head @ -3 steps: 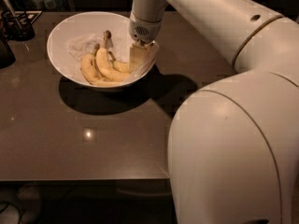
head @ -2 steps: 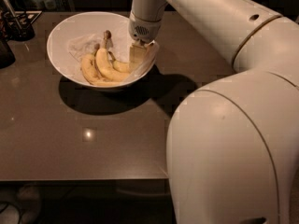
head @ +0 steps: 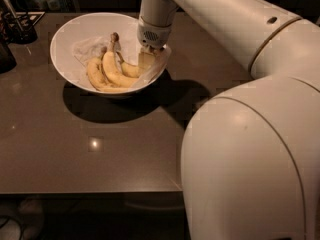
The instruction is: Pick banana from white bowl
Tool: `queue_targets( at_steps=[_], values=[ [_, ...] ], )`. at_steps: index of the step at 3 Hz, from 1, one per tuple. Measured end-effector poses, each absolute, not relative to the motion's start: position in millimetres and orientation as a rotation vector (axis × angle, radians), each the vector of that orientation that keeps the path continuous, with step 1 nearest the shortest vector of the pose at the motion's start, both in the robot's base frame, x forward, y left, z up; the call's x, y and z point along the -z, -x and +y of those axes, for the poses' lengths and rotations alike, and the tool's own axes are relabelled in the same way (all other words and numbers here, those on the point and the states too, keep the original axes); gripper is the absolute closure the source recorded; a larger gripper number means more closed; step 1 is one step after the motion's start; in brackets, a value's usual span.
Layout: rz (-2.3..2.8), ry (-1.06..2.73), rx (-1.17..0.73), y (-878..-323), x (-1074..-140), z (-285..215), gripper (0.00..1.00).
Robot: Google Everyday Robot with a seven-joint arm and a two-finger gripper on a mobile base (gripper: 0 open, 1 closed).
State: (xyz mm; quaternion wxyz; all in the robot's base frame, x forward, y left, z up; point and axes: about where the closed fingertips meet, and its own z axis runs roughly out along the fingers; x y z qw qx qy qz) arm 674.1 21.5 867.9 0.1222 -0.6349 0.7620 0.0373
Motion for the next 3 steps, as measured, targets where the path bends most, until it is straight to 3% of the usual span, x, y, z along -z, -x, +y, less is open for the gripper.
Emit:
queue_targets(
  at_steps=[1, 3],
  values=[
    [2.210, 1.864, -0.100, -673.0, -865.8, 22.8, 1.00],
    [2.177, 1.875, -0.123, -670.7, -872.0, 26.9, 1.00]
  ],
)
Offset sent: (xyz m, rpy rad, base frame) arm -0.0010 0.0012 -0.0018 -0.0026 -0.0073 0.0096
